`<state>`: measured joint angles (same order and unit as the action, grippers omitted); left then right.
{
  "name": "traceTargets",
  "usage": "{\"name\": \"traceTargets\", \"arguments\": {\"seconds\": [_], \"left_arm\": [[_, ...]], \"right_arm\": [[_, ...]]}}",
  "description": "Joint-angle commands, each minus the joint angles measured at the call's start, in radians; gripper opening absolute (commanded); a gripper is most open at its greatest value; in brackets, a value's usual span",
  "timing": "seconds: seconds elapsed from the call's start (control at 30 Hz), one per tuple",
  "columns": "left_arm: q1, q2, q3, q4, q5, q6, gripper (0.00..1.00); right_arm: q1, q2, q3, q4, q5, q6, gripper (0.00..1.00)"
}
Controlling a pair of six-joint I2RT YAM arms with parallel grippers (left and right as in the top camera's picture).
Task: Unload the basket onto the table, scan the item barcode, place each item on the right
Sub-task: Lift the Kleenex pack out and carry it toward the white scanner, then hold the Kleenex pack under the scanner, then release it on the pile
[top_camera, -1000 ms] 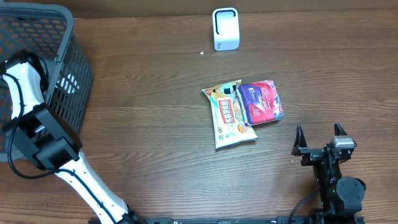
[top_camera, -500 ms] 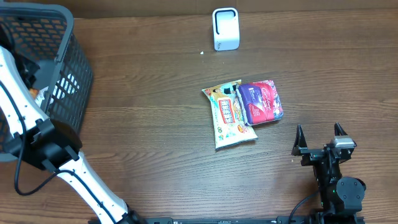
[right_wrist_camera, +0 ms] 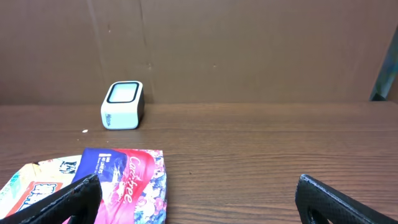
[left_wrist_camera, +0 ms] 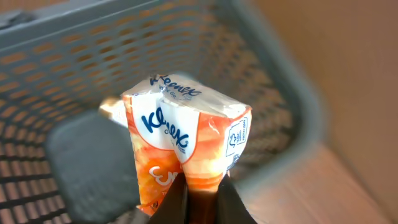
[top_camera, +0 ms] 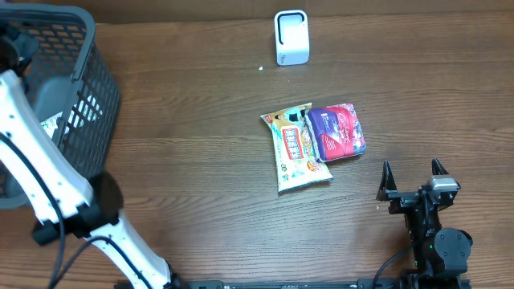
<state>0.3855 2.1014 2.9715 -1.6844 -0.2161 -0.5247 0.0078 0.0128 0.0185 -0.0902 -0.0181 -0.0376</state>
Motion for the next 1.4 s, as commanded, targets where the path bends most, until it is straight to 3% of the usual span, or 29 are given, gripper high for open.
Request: {"name": "traceTargets", "arguments": {"seconds": [0.0,0.33,0.57,0.7,1.1,1.37], "left_arm": [[-0.100,-0.058,0.016,-0.005,0.054,0.005,0.04],[-0.467,-0.060,-0.114,-0.005,0.195,0.065,0.04],[-0.710,-0.060,-0.376,0.012,0.194,0.065,0.04],[-0.837,-0.060,-0.586,0.106,0.194,0.055,0.04],[-1.019,-0.060,-1.007,0.498,0.217,0.030,0.04],[-1.032,-0.060,-1.191,0.706,0.217,-0.039,0.04]], "right_arm": [[-0.002,-0.010,-0.010,0.006,0.010,-0.005,1.00],[-0.002,-0.010,-0.010,0.006,0.010,-0.005,1.00],[-0.002,-0.010,-0.010,0.006,0.010,-0.005,1.00],[-0.002,-0.010,-0.010,0.006,0.010,-0.005,1.00],[-0.002,-0.010,-0.010,0.006,0.010,-0.005,1.00],[-0.002,-0.010,-0.010,0.006,0.010,-0.005,1.00]]}}
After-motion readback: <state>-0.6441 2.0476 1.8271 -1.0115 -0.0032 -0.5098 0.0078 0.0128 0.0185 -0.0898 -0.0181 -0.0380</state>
